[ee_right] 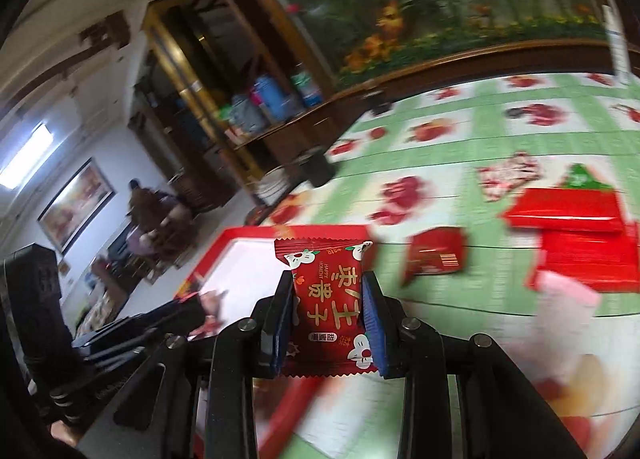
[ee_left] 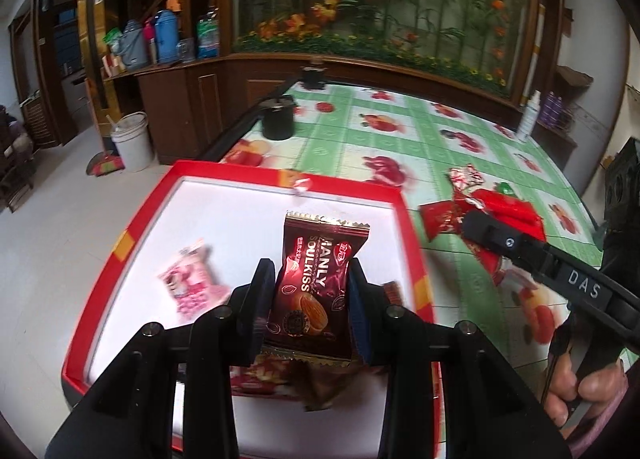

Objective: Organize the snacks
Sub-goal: 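Carry both packets over the tray and open both grippers to drop them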

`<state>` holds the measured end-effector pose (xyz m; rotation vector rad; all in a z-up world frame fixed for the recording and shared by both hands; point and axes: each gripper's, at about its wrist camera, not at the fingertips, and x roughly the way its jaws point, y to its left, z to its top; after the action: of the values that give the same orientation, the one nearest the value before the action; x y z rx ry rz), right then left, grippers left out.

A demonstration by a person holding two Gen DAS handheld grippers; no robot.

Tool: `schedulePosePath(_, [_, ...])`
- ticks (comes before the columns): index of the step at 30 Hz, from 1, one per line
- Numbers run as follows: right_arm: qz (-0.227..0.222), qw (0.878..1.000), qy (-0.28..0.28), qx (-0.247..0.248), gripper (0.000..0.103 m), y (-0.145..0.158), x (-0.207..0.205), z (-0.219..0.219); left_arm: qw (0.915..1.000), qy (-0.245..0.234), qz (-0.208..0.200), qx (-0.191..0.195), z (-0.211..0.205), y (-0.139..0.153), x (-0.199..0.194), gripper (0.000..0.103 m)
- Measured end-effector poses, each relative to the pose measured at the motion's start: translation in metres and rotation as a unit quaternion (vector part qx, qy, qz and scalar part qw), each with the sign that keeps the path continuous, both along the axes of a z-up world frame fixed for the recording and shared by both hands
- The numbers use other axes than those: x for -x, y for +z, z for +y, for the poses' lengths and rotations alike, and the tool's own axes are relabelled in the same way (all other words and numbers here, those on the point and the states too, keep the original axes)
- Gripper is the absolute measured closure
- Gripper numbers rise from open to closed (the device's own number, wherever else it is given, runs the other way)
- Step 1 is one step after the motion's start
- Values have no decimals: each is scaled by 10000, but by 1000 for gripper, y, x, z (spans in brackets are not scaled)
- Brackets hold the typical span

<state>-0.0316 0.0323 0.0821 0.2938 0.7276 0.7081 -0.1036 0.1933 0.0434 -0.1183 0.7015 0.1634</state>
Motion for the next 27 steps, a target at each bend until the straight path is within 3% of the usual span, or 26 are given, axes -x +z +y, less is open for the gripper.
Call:
schedulePosePath(11, [-173,9970,710,268,71,-5,28,63,9996,271,106,10,24,-11,4,70])
schedulePosePath(17, [-214,9954,837,415,70,-8,32,70,9989,414,203,13,31,-16,3,70])
schedulePosePath(27, [-292,9952,910,207,67,-1,37,63,9969,679,391,-8,37,-21,3,69])
